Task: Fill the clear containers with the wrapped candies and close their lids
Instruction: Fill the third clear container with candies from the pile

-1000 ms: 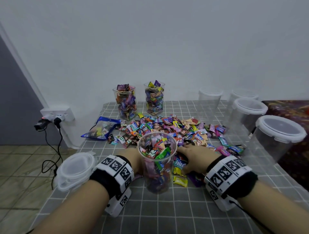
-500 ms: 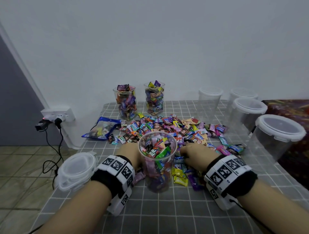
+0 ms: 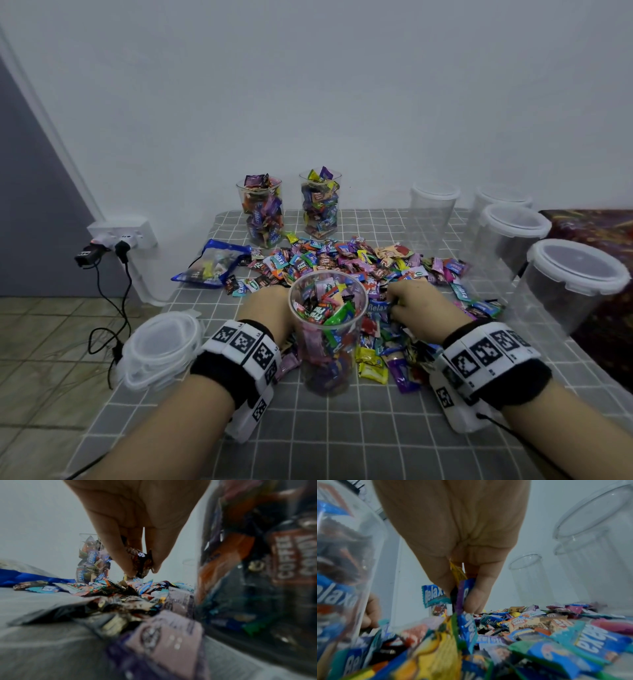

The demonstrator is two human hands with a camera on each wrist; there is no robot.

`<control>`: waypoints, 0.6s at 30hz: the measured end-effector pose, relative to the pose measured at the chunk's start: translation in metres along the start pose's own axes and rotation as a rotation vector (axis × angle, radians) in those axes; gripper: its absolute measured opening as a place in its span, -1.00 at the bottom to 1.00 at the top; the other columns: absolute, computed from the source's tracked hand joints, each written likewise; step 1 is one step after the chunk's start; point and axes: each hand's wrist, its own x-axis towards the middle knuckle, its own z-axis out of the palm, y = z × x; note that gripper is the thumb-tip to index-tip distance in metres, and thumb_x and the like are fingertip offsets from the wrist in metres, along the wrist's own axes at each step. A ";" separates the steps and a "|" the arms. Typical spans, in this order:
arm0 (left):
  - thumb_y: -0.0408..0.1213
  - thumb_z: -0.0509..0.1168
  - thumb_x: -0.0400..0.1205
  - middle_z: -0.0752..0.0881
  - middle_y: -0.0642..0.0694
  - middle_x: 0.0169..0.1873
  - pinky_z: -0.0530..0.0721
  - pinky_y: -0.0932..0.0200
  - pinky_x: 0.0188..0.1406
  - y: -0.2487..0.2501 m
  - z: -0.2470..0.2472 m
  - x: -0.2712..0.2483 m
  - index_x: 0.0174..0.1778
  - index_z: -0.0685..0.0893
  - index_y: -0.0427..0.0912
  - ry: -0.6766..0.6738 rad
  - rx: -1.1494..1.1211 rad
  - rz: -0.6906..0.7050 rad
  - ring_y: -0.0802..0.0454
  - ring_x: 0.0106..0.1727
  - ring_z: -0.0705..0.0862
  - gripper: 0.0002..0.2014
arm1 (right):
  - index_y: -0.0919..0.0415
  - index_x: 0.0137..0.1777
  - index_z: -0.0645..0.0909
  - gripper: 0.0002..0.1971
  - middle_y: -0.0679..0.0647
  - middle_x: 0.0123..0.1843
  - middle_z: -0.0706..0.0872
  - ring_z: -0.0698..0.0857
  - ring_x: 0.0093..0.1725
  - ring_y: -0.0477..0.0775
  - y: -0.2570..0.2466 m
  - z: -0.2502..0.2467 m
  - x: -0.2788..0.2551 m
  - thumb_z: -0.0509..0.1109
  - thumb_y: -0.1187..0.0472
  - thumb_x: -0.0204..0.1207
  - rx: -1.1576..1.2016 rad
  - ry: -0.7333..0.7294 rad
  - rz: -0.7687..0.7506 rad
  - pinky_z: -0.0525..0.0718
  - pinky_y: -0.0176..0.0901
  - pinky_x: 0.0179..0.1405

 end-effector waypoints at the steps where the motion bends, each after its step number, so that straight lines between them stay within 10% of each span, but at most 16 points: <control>1: -0.28 0.12 0.69 0.70 -0.19 0.15 0.60 -0.04 0.24 -0.001 0.001 0.000 0.20 0.68 -0.21 0.003 -0.019 -0.007 -0.14 0.16 0.66 -0.71 | 0.19 -0.14 0.49 -0.93 0.09 -0.10 0.58 0.53 -0.05 0.10 0.002 -0.001 -0.001 0.25 0.36 0.53 0.018 0.014 0.007 0.43 -0.14 -0.17; 11: -0.30 0.15 0.70 0.67 -0.23 0.20 0.54 -0.01 0.26 -0.001 0.004 -0.002 0.26 0.66 -0.18 0.063 -0.179 0.063 -0.15 0.22 0.62 -0.72 | 0.09 -0.22 0.51 -0.85 -0.14 -0.29 0.52 0.50 -0.30 -0.11 -0.012 -0.044 -0.011 0.34 0.32 0.53 0.199 0.240 -0.068 0.34 -0.46 -0.45; 18: -0.28 0.14 0.68 0.68 -0.20 0.20 0.57 -0.01 0.24 -0.006 0.006 0.001 0.26 0.65 -0.19 0.064 -0.086 0.084 -0.15 0.21 0.63 -0.70 | 0.24 -0.04 0.63 -0.93 -0.06 -0.18 0.57 0.53 -0.12 0.01 -0.062 -0.066 -0.027 0.33 0.30 0.54 0.259 0.317 -0.321 0.39 -0.22 -0.24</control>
